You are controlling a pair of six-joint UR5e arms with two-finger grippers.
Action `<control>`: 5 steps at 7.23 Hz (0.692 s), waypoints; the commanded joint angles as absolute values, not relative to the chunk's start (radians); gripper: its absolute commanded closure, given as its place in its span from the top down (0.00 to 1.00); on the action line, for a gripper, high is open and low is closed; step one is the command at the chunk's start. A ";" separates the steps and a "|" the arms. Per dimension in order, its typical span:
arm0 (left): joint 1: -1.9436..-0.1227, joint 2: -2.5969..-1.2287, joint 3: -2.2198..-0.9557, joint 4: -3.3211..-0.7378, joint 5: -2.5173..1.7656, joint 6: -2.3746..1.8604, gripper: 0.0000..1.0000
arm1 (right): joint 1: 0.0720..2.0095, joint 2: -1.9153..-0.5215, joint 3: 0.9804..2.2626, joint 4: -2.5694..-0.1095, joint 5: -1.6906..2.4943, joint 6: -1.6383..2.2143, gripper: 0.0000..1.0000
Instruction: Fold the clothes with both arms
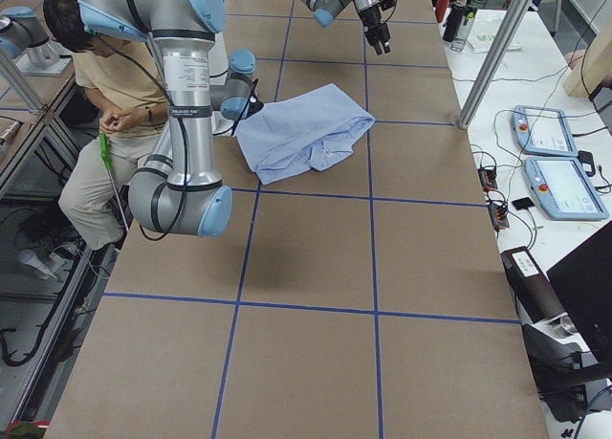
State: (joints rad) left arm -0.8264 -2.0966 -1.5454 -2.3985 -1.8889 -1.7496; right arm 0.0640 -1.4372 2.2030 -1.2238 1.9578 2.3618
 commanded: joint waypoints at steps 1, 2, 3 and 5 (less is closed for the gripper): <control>-0.770 -1.975 -1.648 -2.360 -1.887 -1.752 0.71 | 0.064 -1.437 2.230 -1.223 1.971 2.368 1.00; -0.728 -1.932 -1.708 -2.283 -1.884 -1.767 0.71 | 0.183 -1.436 2.243 -1.223 1.997 2.368 1.00; -0.674 -1.922 -1.718 -2.254 -1.876 -1.822 0.71 | 0.298 -1.428 2.231 -1.223 2.017 2.367 1.00; -0.551 -1.887 -1.721 -2.250 -1.757 -1.885 0.70 | 0.460 -1.422 2.215 -1.223 2.011 2.352 1.00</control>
State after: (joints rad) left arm -0.6236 -1.9060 -1.7160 -2.2592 -1.8201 -1.8430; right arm 0.3665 -1.4262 2.2254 -1.2226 2.0128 2.3573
